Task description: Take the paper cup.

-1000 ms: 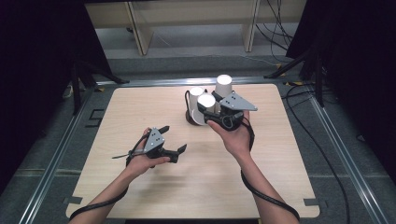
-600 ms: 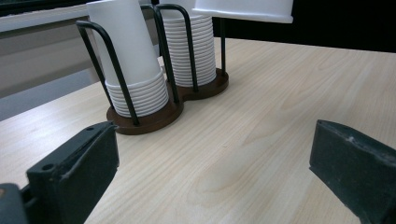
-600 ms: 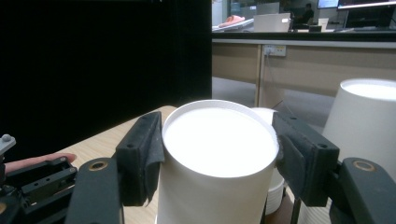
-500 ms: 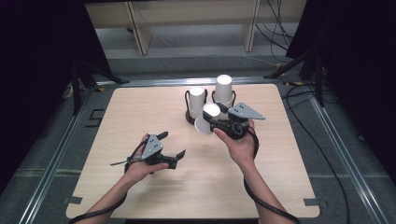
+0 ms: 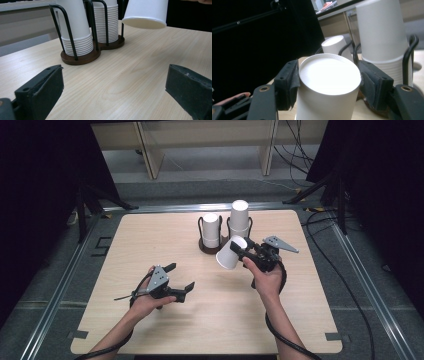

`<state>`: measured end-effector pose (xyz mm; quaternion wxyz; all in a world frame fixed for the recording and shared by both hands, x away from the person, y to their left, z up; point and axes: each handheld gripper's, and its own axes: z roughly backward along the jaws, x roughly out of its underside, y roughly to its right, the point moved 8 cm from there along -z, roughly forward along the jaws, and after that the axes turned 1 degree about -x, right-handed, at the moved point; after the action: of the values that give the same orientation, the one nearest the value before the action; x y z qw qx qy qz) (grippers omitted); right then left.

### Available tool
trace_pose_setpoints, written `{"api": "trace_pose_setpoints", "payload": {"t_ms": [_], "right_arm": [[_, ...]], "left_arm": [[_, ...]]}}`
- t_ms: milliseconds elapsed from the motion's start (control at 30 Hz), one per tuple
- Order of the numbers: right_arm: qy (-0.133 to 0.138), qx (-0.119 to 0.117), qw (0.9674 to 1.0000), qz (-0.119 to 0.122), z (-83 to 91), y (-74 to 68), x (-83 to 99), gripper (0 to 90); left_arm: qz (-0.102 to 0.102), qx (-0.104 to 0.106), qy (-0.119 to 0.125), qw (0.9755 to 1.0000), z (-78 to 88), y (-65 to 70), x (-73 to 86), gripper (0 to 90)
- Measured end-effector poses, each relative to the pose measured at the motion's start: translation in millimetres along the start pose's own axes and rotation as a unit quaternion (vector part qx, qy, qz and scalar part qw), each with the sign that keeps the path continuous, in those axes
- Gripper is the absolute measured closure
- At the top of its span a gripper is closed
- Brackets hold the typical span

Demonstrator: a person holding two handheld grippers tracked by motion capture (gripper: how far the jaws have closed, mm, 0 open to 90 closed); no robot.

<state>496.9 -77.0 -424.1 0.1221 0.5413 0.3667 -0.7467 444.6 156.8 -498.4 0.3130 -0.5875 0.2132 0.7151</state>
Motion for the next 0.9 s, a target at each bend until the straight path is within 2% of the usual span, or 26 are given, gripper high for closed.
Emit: {"api": "trace_pose_setpoints", "payload": {"t_ms": [100, 133, 167, 200, 467, 533, 600, 667, 700, 833, 900], "right_arm": [[0.0, -0.002, 0.9998, -0.019, -0.3, 5.8, 4.7, 36.5], [0.0, -0.006, 0.9994, -0.034, -0.4, 8.0, 7.6, 36.5], [0.0, -0.005, 0.9994, -0.035, -0.2, 9.9, 8.9, 36.5], [-0.003, -0.001, 0.9991, -0.042, 0.0, 11.6, 11.0, 36.5], [-0.007, -0.008, 0.9955, -0.094, 1.6, 19.0, 23.4, 36.5], [-0.01, -0.003, 0.9955, -0.094, 2.7, 21.9, 25.6, 36.5], [-0.009, 0.0, 0.9944, -0.105, 3.7, 23.3, 25.5, 36.5], [-0.006, -0.009, 0.9944, -0.105, 5.6, 24.8, 25.5, 36.5], [-0.004, -0.006, 0.9937, -0.112, 5.5, 25.7, 25.3, 36.5], [-0.006, -0.006, 0.9926, -0.121, 5.9, 27.6, 26.9, 36.5], [0.0, -0.017, 0.9923, -0.122, 5.9, 27.8, 27.3, 36.5]], "left_arm": [[0.001, 0.001, 0.0, 1.0, 0.9, 1.1, -0.4, 1.1], [0.004, 0.005, 0.01, 0.9999, -0.3, 1.9, -1.8, 1.1], [0.0, 0.002, 0.0, 1.0, 1.4, 1.5, -1.4, 1.1], [0.0, 0.003, 0.004, 1.0, 1.0, 1.7, -2.1, 1.1], [0.005, 0.004, 0.001, 1.0, 1.8, 4.5, -1.9, 1.3], [0.008, 0.004, 0.003, 1.0, 2.0, 4.0, -2.2, 1.3], [0.012, 0.006, 0.014, 0.9998, 0.6, 4.3, -3.2, 1.3], [0.011, 0.006, 0.012, 0.9999, 1.2, 3.5, -2.5, 1.3], [0.011, 0.001, 0.002, 0.9999, 3.0, 3.0, -1.0, 1.3], [0.011, 0.0, 0.001, 0.9999, 3.4, 3.4, 1.0, 1.3], [0.012, 0.001, -0.001, 0.9999, 3.5, 4.0, 1.5, 1.2]]}}
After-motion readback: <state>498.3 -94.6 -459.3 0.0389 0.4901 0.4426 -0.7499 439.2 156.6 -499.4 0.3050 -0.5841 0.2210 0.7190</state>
